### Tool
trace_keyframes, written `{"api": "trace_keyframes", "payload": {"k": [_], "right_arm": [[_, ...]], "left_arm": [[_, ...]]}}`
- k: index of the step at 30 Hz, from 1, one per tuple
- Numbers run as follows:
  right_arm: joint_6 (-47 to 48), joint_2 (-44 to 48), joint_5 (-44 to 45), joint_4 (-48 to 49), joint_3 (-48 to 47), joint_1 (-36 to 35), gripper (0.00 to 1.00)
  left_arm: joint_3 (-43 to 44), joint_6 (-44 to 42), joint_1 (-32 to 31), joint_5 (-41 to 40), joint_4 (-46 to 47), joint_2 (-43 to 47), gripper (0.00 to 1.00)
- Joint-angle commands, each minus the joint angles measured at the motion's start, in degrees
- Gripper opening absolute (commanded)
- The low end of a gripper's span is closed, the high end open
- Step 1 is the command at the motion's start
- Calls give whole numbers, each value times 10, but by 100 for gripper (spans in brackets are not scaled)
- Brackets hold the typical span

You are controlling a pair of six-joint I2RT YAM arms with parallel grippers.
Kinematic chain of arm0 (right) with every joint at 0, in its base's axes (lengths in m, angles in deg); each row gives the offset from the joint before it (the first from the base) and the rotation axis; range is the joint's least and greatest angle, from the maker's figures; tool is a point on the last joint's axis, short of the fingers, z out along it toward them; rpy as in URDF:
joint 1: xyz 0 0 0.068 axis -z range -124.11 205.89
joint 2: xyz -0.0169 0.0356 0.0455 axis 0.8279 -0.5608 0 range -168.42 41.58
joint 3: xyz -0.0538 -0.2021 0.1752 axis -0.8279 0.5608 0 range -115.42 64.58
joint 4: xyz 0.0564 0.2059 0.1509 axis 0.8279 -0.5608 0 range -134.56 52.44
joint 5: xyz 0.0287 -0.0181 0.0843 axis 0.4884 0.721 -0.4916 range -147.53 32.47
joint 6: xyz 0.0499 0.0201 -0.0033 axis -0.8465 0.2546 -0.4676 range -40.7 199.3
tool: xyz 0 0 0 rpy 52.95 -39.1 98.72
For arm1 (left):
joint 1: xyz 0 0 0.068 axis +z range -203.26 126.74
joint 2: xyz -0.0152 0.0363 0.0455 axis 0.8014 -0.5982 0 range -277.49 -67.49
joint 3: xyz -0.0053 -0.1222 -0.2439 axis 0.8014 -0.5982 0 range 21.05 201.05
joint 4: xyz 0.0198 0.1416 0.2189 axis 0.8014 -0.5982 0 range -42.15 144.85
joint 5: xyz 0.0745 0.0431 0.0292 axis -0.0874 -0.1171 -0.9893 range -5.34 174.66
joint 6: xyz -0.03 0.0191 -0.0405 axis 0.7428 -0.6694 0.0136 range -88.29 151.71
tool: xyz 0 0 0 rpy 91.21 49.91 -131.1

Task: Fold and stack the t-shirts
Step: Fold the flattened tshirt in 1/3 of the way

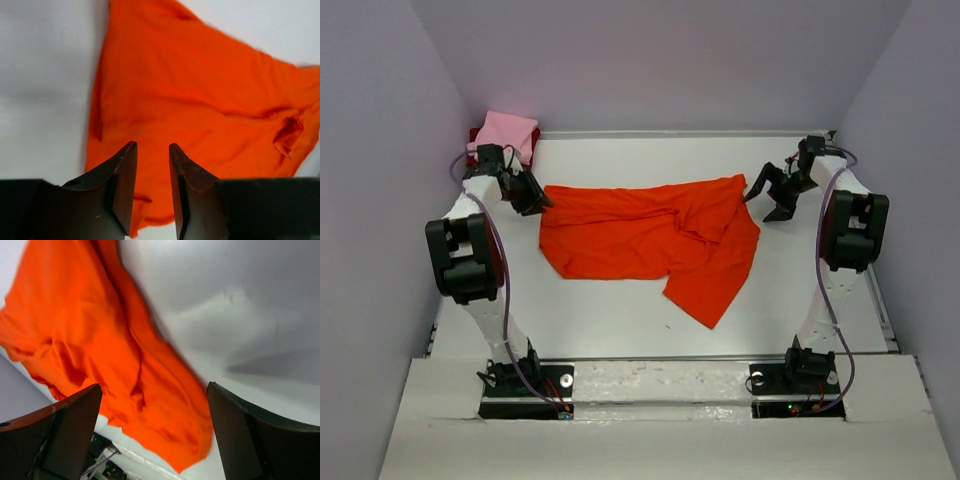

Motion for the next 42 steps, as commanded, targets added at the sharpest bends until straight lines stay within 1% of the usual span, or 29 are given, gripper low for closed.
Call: {"api": "trace_keyframes", "payload": {"k": [1,2,3,4,5,6,7,8,9,10,12,14,15,16,17,19,22,23,26,27,29,39,42], "right_arm": [[1,111,29,43,99,4,91],[0,129,31,45,120,4,91],[-2,165,34,48,162,4,91],[-3,183,39,48,182,4,91],[-5,202,49,51,203,4,91],[-7,219,53,53,221,4,91],[-7,249,47,52,255,4,92],[-7,261,44,50,272,4,92],[-7,274,39,49,290,4,92],[-7,298,36,49,325,4,92],[-8,322,31,51,360,4,92],[-10,353,23,61,394,4,92],[-12,361,11,66,424,4,92],[-13,367,7,75,436,4,92],[-14,378,-2,81,462,4,92],[-20,387,-12,98,483,4,92],[-40,393,-51,130,520,4,92],[-53,395,-63,138,530,4,92],[-66,400,-72,171,553,4,91],[-68,401,-79,177,557,4,89],[-72,390,-85,184,558,4,88],[-80,351,-71,233,568,4,86],[-81,346,-60,242,573,4,85]], "left_arm": [[-100,49,-29,14,31,107,41],[-116,54,-37,15,30,122,41],[-129,63,-55,14,30,148,41],[-142,64,-55,14,27,158,41],[-165,70,-74,16,27,182,41],[-176,73,-83,15,29,182,41],[-194,79,-95,13,30,202,41],[-202,83,-98,15,32,211,41],[-210,86,-115,16,32,223,42],[-217,89,-118,17,31,229,42],[-233,93,-122,23,30,240,43],[-241,93,-124,17,20,247,53],[-246,89,-124,12,17,257,67],[-247,87,-125,-6,5,261,73],[-249,85,-125,-10,1,270,78],[-250,76,-125,-15,-3,275,81],[-246,63,-127,-16,-20,271,82],[-237,57,-129,-28,-40,261,82],[-223,36,-136,-59,-69,250,81],[-219,35,-138,-63,-71,247,82],[-218,31,-138,-63,-72,240,81],[-224,15,-157,-64,-69,217,81],[-206,0,-161,-91,-86,207,80]]}}
